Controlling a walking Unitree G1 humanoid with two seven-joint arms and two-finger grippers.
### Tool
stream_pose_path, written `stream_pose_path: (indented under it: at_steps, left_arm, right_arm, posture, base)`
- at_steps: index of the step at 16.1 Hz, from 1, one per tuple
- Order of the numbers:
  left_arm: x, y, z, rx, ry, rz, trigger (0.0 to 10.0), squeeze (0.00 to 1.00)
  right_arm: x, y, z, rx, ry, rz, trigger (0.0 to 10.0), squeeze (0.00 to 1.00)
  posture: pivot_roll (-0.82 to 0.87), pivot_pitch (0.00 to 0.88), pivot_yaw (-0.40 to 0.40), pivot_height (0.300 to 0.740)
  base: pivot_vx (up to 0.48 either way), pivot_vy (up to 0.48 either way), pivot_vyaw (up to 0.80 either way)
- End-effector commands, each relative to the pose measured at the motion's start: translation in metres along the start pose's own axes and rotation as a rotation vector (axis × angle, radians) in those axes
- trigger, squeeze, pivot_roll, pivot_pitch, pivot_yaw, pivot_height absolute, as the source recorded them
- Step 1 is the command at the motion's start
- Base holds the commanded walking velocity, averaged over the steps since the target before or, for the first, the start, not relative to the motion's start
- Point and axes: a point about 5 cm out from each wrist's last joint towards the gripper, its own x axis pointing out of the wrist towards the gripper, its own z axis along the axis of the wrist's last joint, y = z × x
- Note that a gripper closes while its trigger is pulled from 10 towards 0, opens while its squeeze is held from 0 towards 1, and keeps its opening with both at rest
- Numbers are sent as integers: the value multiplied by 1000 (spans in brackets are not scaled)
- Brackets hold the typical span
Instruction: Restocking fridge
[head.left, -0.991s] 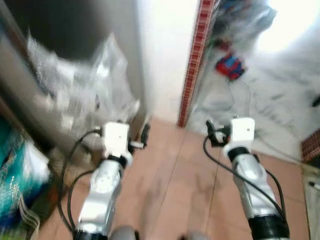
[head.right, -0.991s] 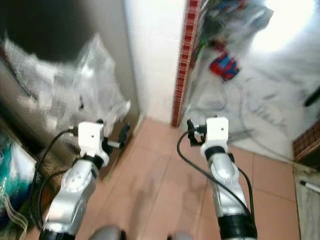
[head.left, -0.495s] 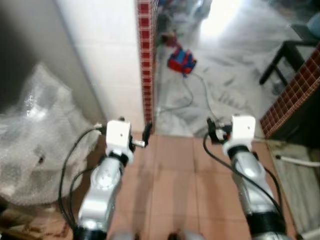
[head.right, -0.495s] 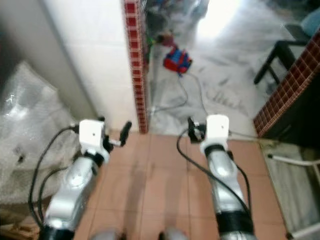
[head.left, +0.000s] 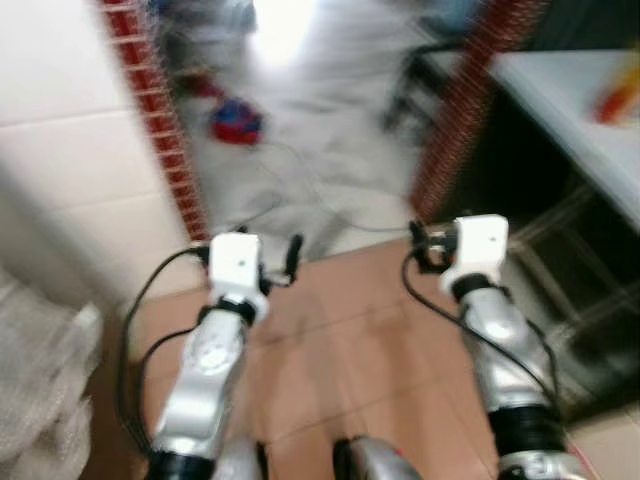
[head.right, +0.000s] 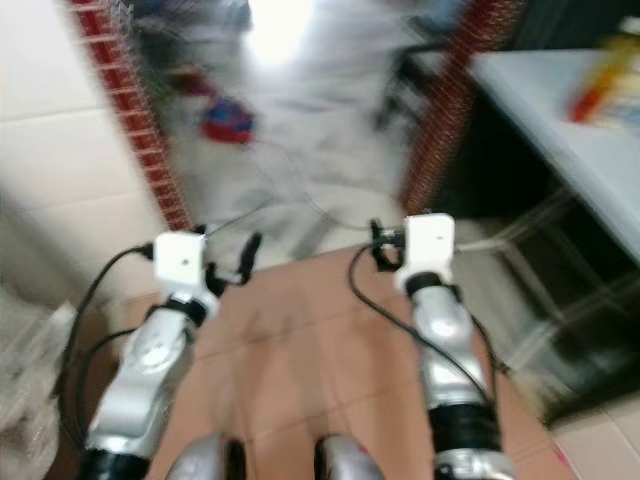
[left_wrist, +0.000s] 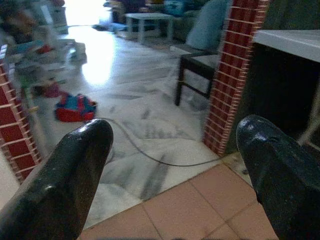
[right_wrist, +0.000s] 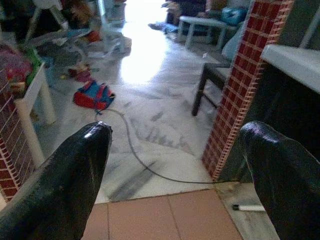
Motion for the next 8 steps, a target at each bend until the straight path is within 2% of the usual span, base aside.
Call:
stream_pose_path:
  at_steps: [1,3,7,8]
  left_arm:
    - [-1,-1,2,-2,-12,-2,10000,0]
    - [-1,-2,1,-5,-14,0,10000,0]
    - [-1,-4,0,-8,-11,-4,10000,0]
    - [-1,-3,0,-9,-10,-3,10000,0]
  right_arm:
    - [0,-1,1,-4,-4,-4,10000,0]
    - [-2,-1,0,-7,-2,0,10000,0]
    - [-2,-2,1,-10,-1,2,10000,0]
    - [-2,-1,1,-11,-2,2,10000,0]
  posture:
    - [68,85,-30,740]
    - [62,88,-34,740]
    - [57,90,-37,740]
    - [58,91,-36,740]
  base:
    - [0,0,-606]
    - [0,0,-534]
    - [306,0,-425]
    - [326,0,0]
